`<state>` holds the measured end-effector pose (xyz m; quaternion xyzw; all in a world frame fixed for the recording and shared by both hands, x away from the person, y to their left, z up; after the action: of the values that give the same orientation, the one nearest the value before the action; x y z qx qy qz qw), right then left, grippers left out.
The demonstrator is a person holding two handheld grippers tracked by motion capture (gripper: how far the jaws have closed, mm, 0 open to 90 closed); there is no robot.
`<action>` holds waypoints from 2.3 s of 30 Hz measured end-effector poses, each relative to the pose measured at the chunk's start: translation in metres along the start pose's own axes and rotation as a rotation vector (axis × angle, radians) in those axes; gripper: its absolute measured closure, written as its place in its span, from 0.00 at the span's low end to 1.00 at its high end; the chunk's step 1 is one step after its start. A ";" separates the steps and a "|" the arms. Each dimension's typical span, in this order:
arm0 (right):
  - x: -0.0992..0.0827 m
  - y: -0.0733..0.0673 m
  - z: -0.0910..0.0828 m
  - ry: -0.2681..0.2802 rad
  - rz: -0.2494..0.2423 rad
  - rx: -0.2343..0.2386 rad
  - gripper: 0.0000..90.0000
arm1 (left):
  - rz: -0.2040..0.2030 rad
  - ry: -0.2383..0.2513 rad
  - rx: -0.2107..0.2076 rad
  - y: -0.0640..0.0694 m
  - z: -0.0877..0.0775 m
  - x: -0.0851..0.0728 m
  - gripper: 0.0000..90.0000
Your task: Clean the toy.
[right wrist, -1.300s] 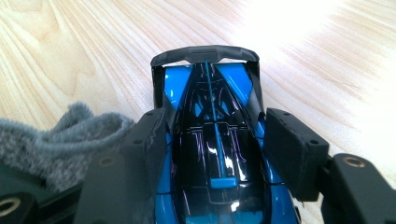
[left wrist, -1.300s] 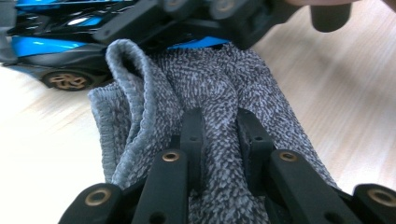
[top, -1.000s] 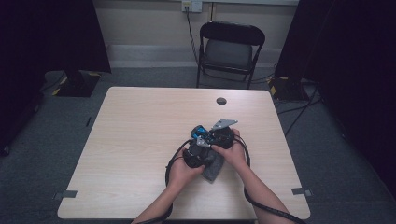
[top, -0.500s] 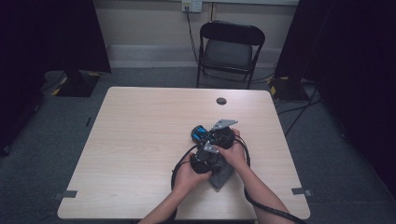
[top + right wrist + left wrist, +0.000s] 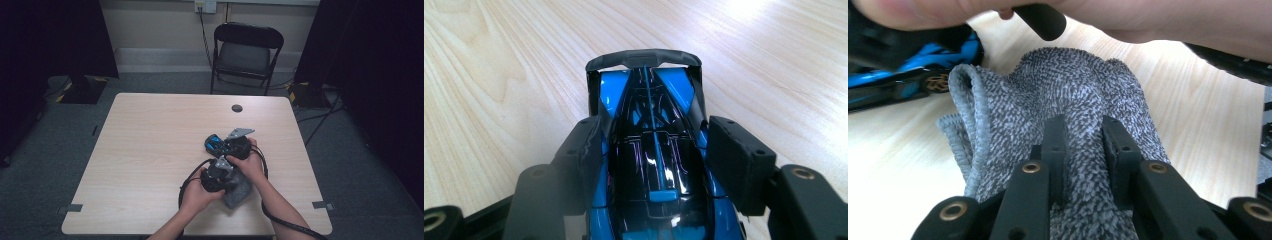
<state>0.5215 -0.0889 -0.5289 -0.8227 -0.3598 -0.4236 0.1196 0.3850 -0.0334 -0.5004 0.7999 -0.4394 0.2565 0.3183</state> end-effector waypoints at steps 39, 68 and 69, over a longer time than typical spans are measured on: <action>0.000 0.002 -0.004 0.014 0.033 -0.007 0.30 | 0.003 0.015 0.087 -0.014 -0.025 -0.006 0.47; -0.057 -0.089 -0.101 0.037 -0.144 0.247 0.43 | -0.159 -0.054 0.156 -0.062 -0.024 -0.025 0.97; -0.060 -0.089 -0.100 0.032 -0.135 0.250 0.43 | -0.163 -0.057 0.160 -0.062 -0.024 -0.026 0.98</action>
<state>0.3762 -0.1048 -0.5242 -0.7683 -0.4623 -0.3958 0.1982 0.4234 0.0241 -0.5199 0.8626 -0.3601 0.2414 0.2608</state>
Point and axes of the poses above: each handheld gripper's, and its own axes: z roughly forward along the jaws, x roughly out of its top, y roughly to its right, the point moved 7 cm from there along z, roughly forward along the jaws, and after that the axes turned 8 degrees about -x, right-handed, at the moved point
